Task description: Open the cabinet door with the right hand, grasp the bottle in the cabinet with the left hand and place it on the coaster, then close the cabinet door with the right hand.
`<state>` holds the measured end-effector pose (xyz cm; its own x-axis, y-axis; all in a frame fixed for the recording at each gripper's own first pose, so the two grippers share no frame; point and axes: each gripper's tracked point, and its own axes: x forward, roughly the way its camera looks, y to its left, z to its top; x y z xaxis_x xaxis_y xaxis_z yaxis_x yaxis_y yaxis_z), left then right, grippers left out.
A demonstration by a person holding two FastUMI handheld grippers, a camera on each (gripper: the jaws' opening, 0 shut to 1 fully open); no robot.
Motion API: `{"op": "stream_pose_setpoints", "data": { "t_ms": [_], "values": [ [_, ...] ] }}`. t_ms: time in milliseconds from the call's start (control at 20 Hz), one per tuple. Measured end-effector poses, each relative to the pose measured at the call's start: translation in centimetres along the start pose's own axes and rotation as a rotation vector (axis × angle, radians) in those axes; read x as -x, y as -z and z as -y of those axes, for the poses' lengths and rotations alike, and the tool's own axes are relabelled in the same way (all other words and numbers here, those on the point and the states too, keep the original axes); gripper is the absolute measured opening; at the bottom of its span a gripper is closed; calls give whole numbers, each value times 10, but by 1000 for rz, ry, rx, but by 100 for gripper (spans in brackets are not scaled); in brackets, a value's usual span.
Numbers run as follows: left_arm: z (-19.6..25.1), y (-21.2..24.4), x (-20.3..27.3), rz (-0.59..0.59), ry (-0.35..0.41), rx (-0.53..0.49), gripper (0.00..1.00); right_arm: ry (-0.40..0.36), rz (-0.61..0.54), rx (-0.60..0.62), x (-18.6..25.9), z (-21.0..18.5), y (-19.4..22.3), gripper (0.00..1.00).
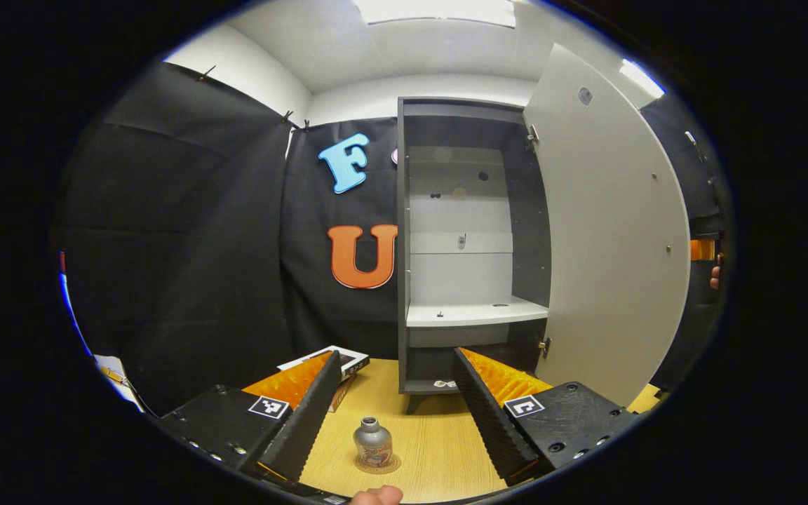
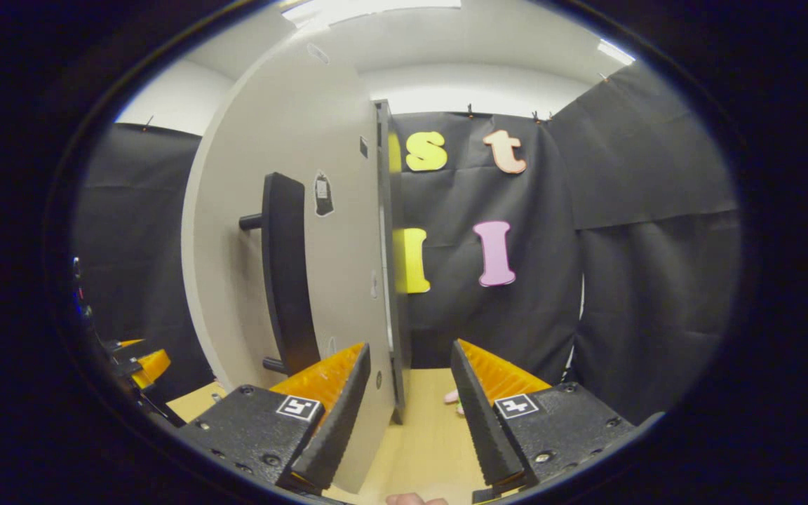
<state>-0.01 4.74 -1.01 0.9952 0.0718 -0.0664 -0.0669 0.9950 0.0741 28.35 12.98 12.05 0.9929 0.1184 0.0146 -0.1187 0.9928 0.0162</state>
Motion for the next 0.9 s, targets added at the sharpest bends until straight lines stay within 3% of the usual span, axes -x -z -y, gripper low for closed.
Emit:
{"op": "stream_pose_setpoints", "data": {
  "t_ms": [450,900],
  "values": [
    [-12,4,15,0,13,29,95,-217,10,-16,-55,-119,-3,77],
    [-49,12,21,-7,-59,29,95,-269,63,68,-156,-220,-7,80]
  ]
}}
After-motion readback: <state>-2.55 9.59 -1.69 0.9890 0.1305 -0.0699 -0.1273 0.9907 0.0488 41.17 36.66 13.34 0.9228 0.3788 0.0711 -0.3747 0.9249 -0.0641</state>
